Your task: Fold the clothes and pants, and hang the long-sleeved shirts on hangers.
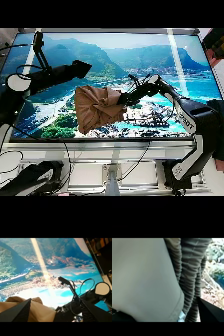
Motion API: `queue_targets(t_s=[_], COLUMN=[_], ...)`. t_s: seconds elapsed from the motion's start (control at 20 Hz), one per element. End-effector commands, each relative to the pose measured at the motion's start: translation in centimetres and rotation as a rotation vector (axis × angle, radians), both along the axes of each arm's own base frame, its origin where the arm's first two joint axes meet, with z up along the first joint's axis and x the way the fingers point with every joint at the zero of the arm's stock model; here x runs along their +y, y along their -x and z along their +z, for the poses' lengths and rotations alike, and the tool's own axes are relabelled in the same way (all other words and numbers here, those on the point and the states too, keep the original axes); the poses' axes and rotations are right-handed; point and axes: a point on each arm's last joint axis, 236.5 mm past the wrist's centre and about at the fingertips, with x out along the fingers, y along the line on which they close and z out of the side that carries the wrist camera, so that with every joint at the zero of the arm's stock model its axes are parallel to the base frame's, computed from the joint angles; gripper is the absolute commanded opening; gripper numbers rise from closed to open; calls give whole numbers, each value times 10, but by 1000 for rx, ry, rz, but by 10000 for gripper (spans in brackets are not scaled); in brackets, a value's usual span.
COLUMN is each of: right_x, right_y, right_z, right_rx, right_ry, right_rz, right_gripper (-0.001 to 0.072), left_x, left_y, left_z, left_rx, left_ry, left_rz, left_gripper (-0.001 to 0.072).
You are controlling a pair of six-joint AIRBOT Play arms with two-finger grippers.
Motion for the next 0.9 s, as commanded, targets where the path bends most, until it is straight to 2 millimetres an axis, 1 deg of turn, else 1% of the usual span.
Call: queue_targets(t_s=[0.0,0.1,0.2,0.3,0.6,0.75,0.85], right_x=[17,25,35,39,55,61,64], right_y=[8,9,4,0,9,14,14], right_z=[-4,-2,4,4,4,-4,-5], right_rx=[33,37,9,-22,-28,40,40], right_ry=[10,9,-3,10,8,21,22], right_rz=[-3,-1,-5,1,27,-6,-5], right_gripper=[691,691,690,689,681,679,652], left_x=[0,0,0,0,0,0,0], left_y=[0,0,0,0,0,0,0], left_z=[0,0,0,0,0,0,0], left_rx=[0,0,0,0,0,0,0], left_ry=[0,1,0,0,0,1,0], left_rz=[0,0,0,0,0,0,0], left_gripper=[681,681,681,681,681,681,681])
